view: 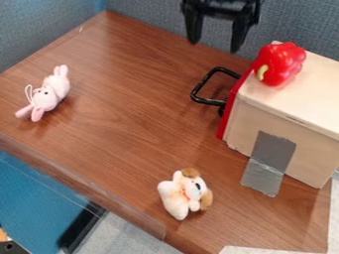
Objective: Open the drawer
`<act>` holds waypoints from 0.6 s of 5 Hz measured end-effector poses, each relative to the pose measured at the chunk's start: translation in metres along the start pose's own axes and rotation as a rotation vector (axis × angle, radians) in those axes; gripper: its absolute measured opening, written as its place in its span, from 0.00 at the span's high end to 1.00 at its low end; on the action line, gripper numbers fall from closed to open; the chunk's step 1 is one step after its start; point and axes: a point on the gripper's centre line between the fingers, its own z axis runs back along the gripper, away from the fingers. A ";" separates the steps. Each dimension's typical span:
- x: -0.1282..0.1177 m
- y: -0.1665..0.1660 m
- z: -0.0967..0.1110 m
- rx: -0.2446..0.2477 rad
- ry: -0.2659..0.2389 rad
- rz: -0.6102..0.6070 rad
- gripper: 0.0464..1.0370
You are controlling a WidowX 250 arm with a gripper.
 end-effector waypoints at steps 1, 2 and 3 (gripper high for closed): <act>0.004 0.010 -0.012 0.009 0.005 -0.029 0.04; 0.008 0.014 -0.035 0.014 0.001 -0.061 0.04; 0.011 0.019 -0.058 0.022 -0.012 -0.070 0.04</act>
